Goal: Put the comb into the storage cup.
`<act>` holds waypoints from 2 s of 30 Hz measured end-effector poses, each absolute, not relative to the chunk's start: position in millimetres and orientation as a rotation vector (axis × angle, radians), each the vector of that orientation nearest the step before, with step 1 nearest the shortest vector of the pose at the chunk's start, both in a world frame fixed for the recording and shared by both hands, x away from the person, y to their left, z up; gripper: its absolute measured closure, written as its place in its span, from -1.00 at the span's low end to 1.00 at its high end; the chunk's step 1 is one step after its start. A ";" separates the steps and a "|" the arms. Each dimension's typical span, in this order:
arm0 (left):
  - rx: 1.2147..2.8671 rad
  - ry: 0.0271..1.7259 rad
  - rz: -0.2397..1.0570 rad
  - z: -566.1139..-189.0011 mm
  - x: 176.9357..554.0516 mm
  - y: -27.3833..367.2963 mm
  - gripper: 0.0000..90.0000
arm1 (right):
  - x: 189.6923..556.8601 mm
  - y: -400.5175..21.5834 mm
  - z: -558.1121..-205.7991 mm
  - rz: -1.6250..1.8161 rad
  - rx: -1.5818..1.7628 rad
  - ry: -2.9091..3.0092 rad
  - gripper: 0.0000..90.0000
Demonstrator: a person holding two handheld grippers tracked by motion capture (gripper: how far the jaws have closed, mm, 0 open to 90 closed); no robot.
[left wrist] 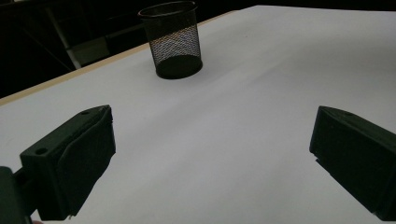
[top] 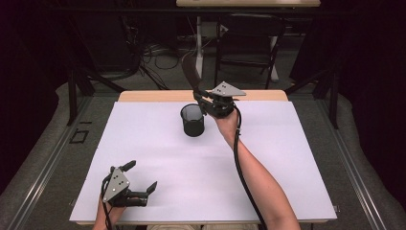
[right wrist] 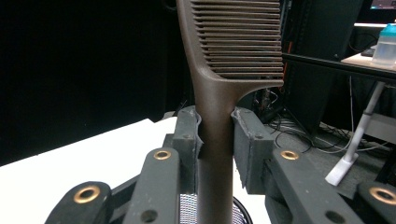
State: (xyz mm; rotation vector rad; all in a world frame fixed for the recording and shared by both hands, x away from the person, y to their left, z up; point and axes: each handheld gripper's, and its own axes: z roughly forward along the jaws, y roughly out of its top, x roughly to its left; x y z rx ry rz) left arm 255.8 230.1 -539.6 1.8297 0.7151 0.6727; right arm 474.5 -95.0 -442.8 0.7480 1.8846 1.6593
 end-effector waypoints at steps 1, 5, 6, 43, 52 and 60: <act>1.830 0.714 0.672 -539.5 255.9 230.1 -0.99 | 474.7 -94.4 -443.4 1.660 0.743 1.885 0.62; 1.829 0.718 0.672 -539.7 255.9 229.9 -0.99 | 475.1 -93.4 -445.0 1.670 0.745 1.883 0.61; 1.829 0.719 0.672 -539.7 255.9 229.9 -0.99 | 475.5 -93.4 -445.1 1.674 0.744 1.880 0.61; 1.831 0.713 0.672 -539.5 255.6 229.9 -0.99 | 482.8 -78.9 -451.1 1.708 0.716 1.846 0.61; 1.830 0.716 0.672 -539.6 255.7 229.4 -0.99 | 485.4 -76.8 -452.7 1.702 0.721 1.849 0.61; 1.831 0.714 0.673 -539.4 255.5 229.6 -0.99 | 487.2 -74.7 -455.5 1.706 0.725 1.846 0.61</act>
